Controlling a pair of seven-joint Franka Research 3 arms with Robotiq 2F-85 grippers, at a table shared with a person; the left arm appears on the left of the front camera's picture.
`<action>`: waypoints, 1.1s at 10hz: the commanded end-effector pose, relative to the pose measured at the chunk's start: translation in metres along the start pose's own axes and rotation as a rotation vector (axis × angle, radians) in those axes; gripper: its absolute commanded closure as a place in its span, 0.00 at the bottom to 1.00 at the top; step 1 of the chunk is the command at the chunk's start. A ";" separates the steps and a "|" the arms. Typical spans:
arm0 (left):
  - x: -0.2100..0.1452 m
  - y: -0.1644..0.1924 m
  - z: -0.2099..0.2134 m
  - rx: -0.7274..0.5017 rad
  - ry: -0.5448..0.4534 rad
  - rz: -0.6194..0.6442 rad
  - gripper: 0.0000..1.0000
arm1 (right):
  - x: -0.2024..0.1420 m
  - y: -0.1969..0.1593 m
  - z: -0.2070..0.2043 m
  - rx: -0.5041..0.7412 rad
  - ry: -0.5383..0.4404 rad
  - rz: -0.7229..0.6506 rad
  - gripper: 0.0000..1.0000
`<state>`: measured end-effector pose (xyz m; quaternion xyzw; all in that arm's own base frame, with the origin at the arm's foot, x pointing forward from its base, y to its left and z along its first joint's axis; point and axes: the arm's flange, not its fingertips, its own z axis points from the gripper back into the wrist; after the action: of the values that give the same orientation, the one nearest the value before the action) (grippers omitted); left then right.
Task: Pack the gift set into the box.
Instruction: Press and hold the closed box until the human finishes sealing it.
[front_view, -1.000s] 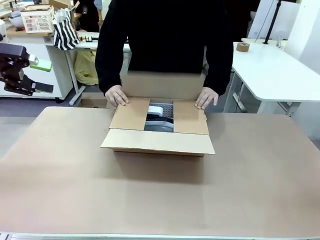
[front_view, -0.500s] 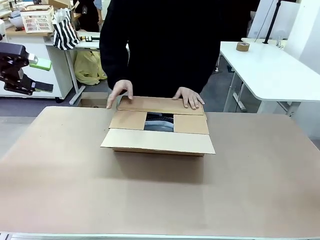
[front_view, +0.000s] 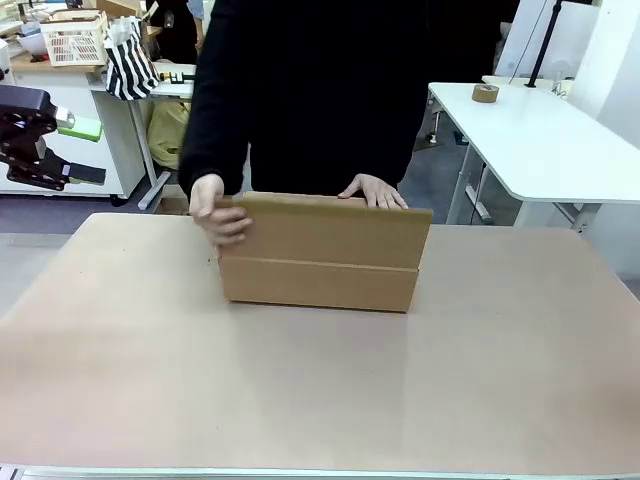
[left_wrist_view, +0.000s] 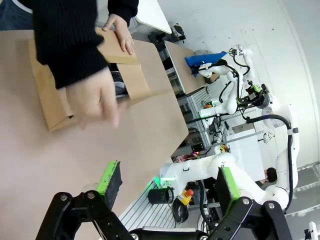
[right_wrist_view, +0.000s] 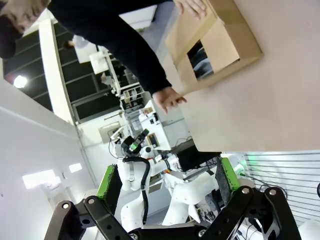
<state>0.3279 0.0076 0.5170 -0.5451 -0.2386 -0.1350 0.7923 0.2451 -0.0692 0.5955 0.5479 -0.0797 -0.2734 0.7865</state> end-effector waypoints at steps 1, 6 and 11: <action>0.002 0.001 -0.001 -0.022 -0.012 -0.028 0.00 | 0.002 0.003 -0.003 0.024 0.007 0.025 0.00; 0.002 0.001 -0.001 -0.022 -0.012 -0.028 0.00 | 0.002 0.003 -0.003 0.024 0.007 0.025 0.00; 0.002 0.001 -0.001 -0.022 -0.012 -0.028 0.00 | 0.002 0.003 -0.003 0.024 0.007 0.025 0.00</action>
<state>0.3279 0.0077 0.5170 -0.5451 -0.2388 -0.1352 0.7922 0.2450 -0.0691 0.5955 0.5483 -0.0794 -0.2725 0.7866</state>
